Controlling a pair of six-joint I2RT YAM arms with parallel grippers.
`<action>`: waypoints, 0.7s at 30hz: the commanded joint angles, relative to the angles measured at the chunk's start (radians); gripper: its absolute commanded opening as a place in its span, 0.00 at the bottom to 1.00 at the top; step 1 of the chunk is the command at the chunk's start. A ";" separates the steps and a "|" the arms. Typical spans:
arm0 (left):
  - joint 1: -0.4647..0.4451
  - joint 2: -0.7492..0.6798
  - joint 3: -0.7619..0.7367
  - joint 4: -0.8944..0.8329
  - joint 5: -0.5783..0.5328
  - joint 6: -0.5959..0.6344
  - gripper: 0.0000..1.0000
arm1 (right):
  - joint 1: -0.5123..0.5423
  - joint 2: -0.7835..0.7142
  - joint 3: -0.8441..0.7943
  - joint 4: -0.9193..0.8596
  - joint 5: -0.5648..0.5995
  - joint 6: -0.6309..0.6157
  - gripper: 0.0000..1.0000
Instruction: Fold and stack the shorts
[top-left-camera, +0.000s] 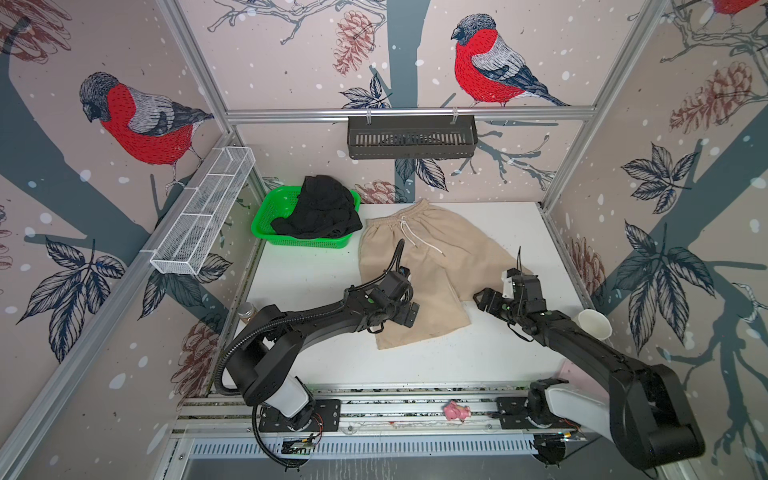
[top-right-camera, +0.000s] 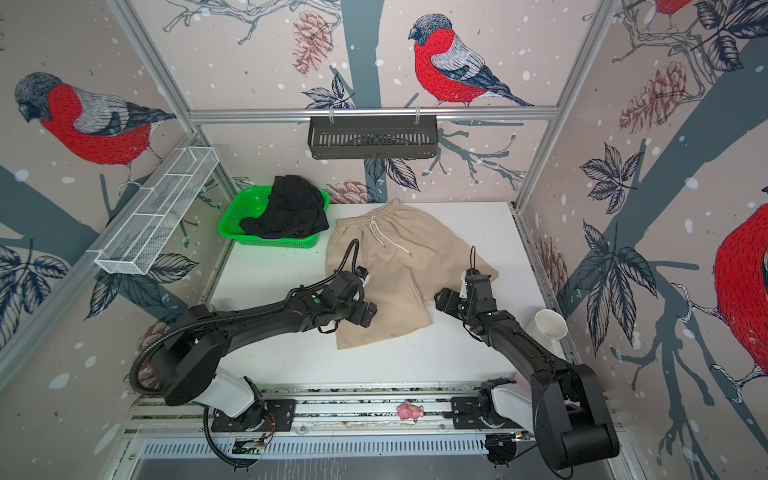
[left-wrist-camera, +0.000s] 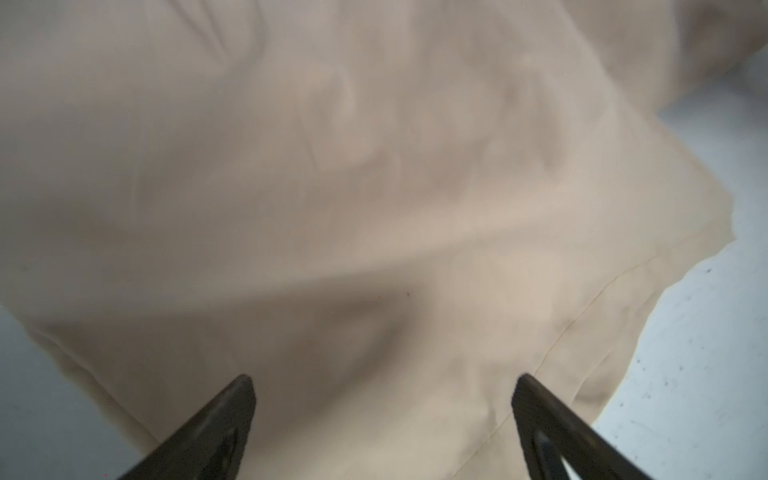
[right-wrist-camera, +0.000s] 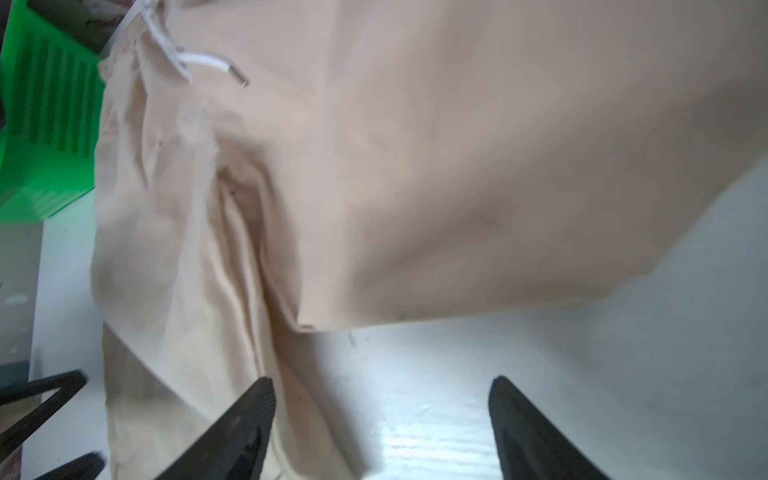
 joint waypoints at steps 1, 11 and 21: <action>0.003 0.008 -0.035 0.077 0.066 -0.039 0.97 | 0.082 -0.043 -0.018 0.009 0.009 0.009 0.85; -0.103 0.076 -0.051 0.198 0.218 -0.100 0.97 | 0.216 -0.048 -0.087 0.042 0.029 0.038 0.77; -0.169 0.087 0.017 0.302 0.228 -0.180 0.97 | 0.106 0.023 -0.043 -0.052 0.040 -0.021 0.10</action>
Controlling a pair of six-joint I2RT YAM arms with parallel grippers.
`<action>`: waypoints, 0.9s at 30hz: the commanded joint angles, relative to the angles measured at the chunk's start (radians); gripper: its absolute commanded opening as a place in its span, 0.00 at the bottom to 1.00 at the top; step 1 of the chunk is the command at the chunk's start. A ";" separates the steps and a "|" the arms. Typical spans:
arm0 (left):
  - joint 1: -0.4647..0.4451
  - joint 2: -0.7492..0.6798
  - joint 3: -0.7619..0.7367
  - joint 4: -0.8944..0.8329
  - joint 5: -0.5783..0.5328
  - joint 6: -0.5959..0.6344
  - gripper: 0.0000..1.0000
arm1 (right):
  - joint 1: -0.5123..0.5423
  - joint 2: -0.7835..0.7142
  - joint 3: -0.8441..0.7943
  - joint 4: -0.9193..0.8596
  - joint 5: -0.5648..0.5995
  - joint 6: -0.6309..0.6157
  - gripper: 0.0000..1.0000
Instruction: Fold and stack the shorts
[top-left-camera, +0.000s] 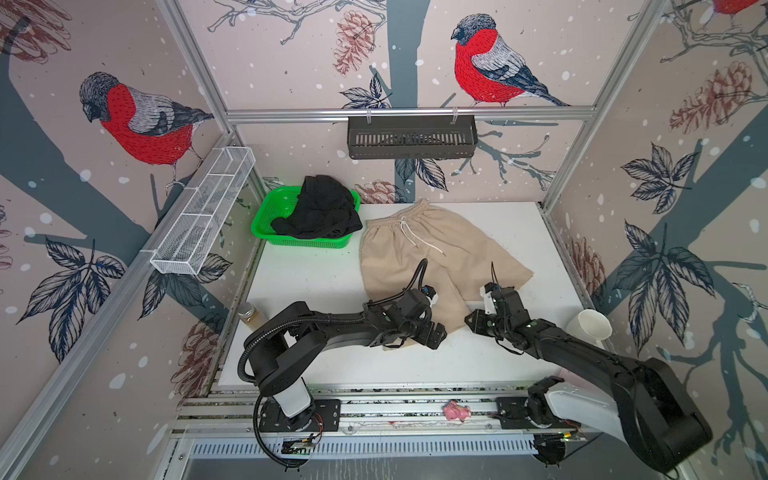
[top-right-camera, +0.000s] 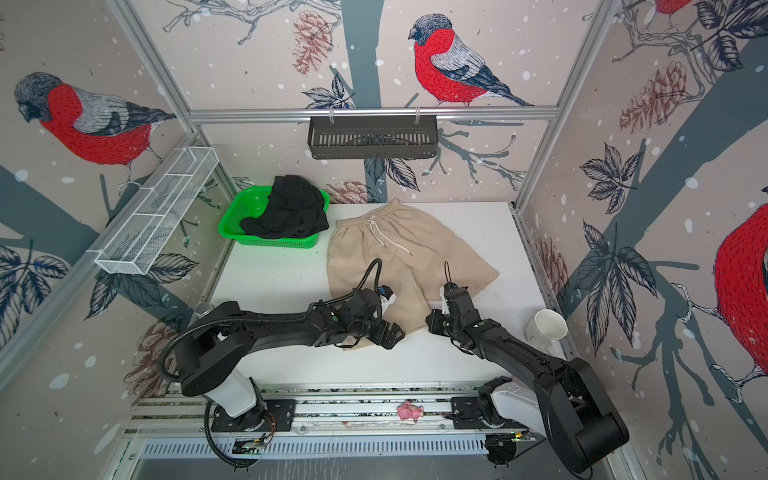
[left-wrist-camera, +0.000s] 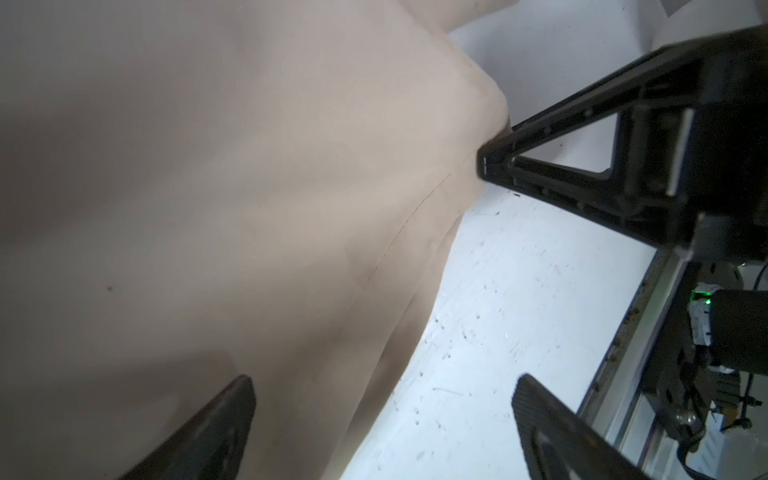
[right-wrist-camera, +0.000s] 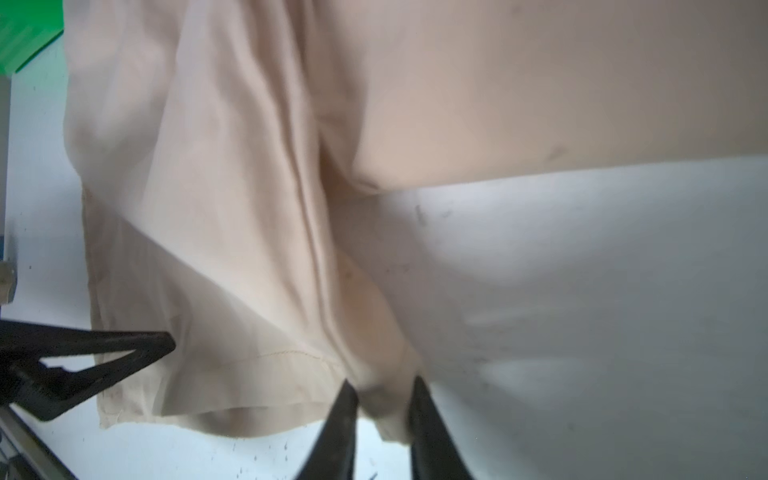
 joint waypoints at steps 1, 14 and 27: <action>-0.003 -0.030 0.028 0.044 -0.007 -0.023 0.97 | -0.073 -0.002 0.025 -0.052 0.000 -0.044 0.03; 0.290 -0.107 0.280 -0.173 -0.342 0.261 0.97 | -0.300 -0.100 0.095 -0.204 -0.007 -0.053 0.21; 0.392 0.458 0.835 -0.181 -0.068 0.718 0.97 | -0.244 -0.353 0.080 -0.135 -0.079 -0.038 0.71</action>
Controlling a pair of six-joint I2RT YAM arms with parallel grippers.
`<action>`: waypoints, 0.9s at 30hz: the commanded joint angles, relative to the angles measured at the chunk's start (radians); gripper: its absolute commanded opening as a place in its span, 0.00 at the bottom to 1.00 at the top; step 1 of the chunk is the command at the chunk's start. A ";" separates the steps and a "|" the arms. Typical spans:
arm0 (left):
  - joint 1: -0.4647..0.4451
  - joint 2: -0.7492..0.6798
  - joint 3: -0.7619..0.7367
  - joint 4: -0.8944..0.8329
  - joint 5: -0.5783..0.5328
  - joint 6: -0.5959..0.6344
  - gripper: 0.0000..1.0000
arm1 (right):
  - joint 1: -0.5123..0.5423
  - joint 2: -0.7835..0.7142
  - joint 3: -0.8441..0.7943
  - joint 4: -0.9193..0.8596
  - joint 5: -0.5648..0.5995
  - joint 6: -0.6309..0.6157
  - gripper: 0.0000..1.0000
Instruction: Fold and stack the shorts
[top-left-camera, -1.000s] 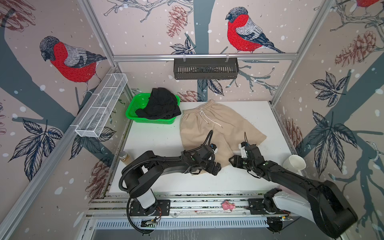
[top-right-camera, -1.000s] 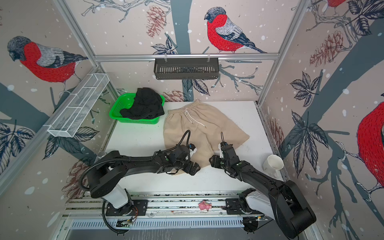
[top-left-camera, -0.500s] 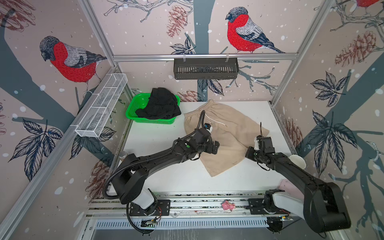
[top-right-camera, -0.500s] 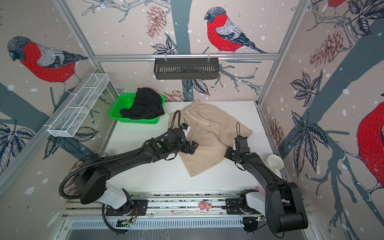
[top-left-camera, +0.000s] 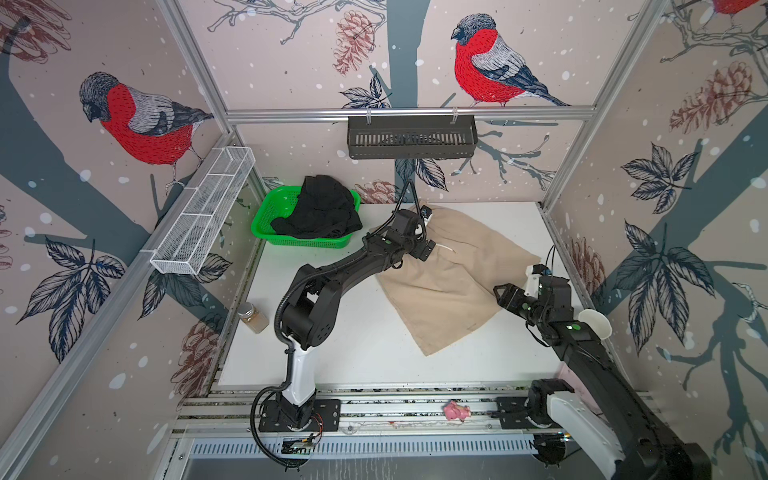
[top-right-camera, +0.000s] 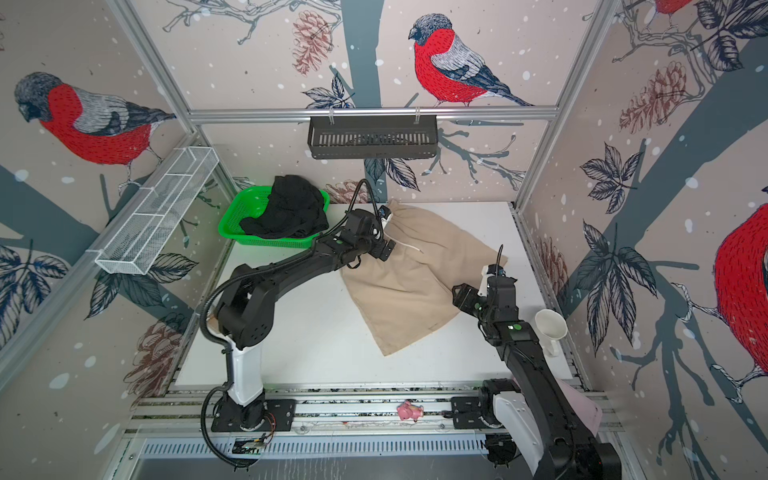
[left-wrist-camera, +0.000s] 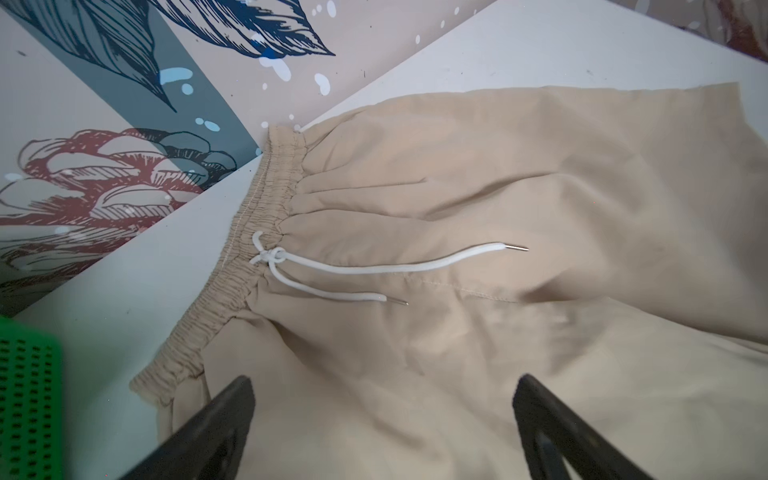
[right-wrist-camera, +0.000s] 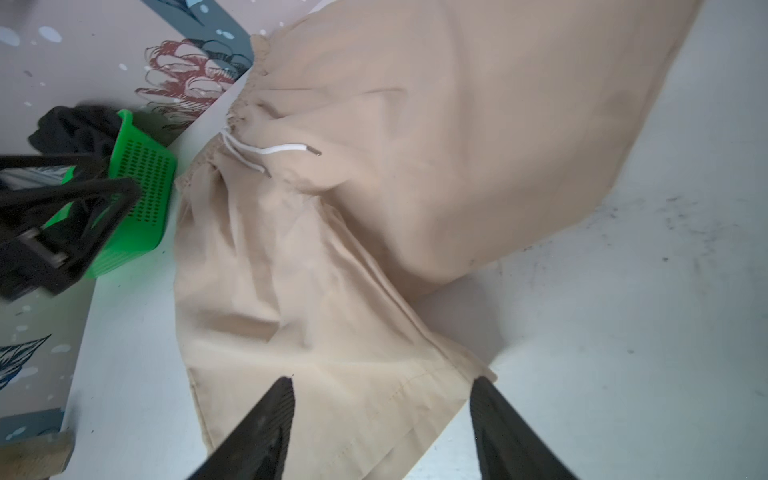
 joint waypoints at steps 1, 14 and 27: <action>0.028 0.101 0.101 -0.011 0.115 0.095 0.97 | 0.084 -0.029 -0.023 0.049 -0.003 0.016 0.71; 0.106 0.371 0.295 -0.041 0.125 -0.022 0.97 | 0.399 0.010 -0.093 0.039 0.250 0.151 0.75; 0.180 0.178 0.012 -0.076 0.094 -0.266 0.97 | 0.151 0.170 -0.117 0.148 0.111 0.091 0.78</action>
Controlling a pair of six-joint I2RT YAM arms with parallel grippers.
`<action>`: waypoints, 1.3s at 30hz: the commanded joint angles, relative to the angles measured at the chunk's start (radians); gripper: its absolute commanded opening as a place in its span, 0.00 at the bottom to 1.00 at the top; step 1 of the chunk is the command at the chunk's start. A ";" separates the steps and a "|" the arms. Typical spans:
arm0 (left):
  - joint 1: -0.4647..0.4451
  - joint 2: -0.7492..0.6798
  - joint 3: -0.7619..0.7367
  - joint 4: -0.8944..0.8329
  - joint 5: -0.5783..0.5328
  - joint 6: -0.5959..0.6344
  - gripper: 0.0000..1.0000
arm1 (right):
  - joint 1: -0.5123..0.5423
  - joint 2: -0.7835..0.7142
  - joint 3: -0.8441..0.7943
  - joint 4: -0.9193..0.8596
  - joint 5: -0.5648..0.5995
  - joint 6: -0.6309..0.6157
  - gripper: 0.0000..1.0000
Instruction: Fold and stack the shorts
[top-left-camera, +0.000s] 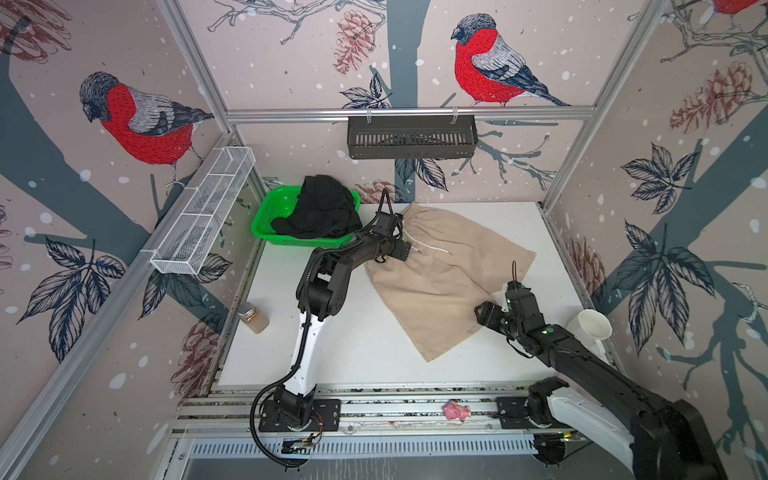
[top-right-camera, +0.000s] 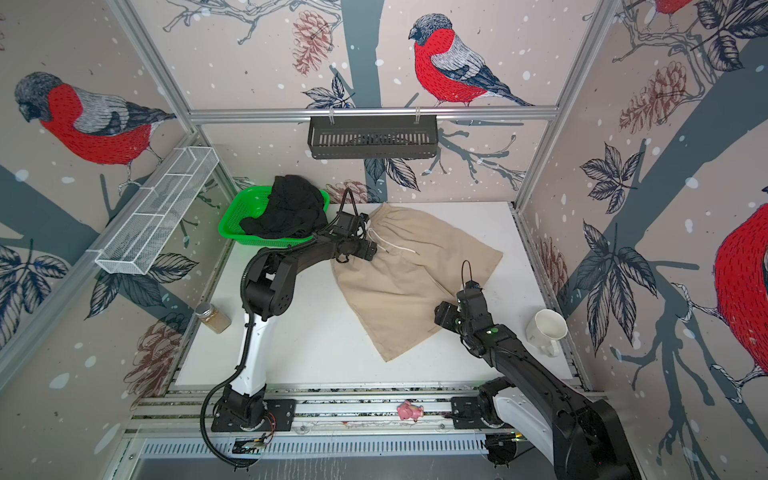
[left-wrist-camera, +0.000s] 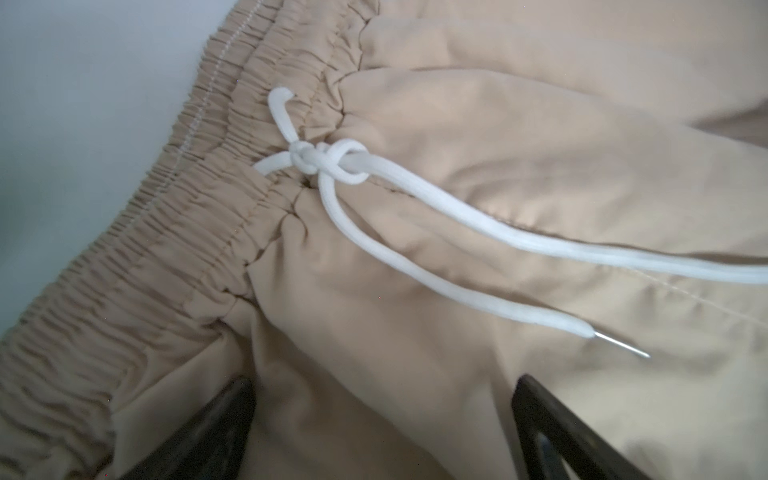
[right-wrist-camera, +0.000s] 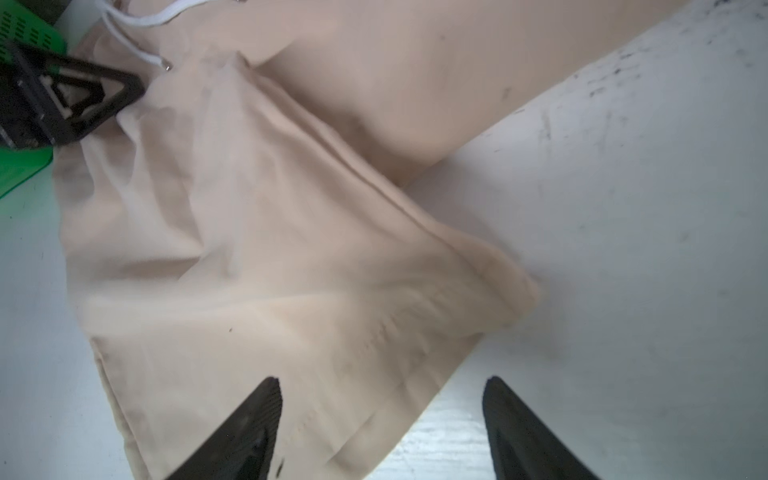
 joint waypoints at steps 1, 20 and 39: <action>0.006 -0.065 -0.087 0.024 -0.006 -0.097 0.97 | -0.083 0.043 0.005 0.086 -0.092 -0.046 0.78; 0.041 -0.235 -0.339 0.145 0.055 -0.195 0.97 | -0.413 0.483 0.303 0.227 -0.228 -0.194 0.78; 0.038 -0.285 -0.423 0.201 0.137 -0.246 0.97 | -0.423 0.755 0.528 0.181 -0.297 -0.253 0.06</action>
